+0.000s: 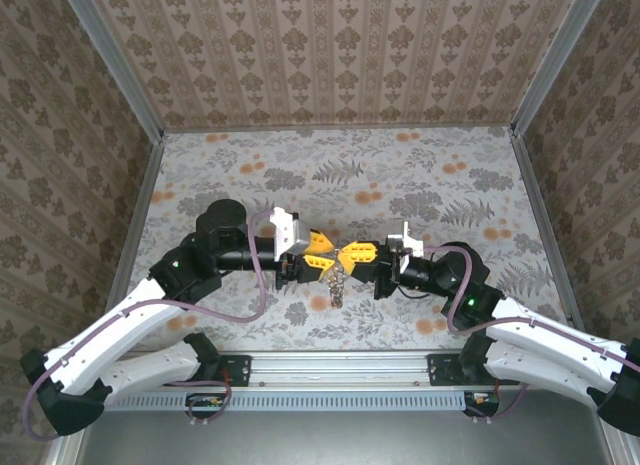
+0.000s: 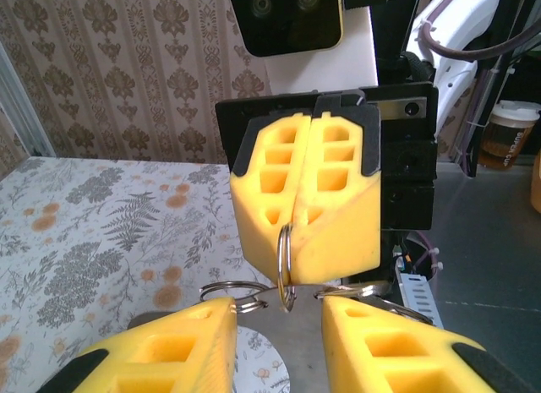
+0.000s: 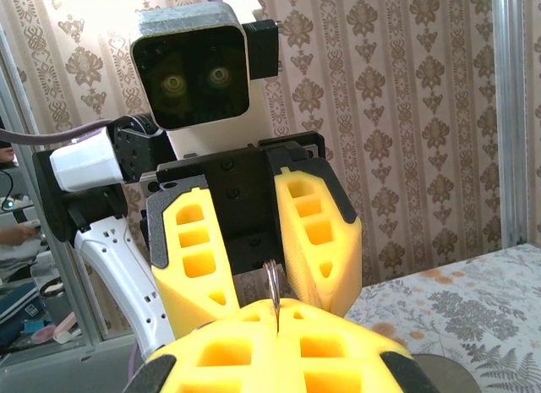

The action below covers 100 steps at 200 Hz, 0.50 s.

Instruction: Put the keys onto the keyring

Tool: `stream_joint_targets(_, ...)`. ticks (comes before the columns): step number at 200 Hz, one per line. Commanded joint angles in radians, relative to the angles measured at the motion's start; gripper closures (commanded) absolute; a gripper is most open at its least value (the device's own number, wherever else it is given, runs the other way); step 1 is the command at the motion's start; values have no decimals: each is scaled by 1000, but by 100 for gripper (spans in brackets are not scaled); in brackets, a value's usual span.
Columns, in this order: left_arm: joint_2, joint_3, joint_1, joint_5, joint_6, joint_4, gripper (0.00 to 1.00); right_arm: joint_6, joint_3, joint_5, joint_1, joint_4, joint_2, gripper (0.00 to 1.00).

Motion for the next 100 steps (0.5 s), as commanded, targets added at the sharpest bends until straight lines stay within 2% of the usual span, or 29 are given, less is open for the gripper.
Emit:
stream_joint_targets(1, -5, 25, -6, 20, 17, 39, 67, 15, -5, -11, -7, 65, -9, 100)
stream_joint_targets(30, -4, 38, -10, 32, 17, 41, 69, 17, -7, -12, -7, 73, -7, 100)
stream_joint_targets(49, 8, 42, -15, 21, 25, 27, 78, 18, -7, -12, -7, 80, -5, 100)
stream_joint_targets(67, 10, 36, -15, 9, 29, 26, 81, 19, -7, -12, -7, 79, -10, 100)
stream_joint_targets(93, 16, 42, -17, 9, 36, 22, 100, 20, -7, -11, -5, 77, -11, 100)
stream_joint_targets(100, 14, 42, -16, 6, 39, 22, 100, 19, -9, -8, -6, 75, -11, 100)
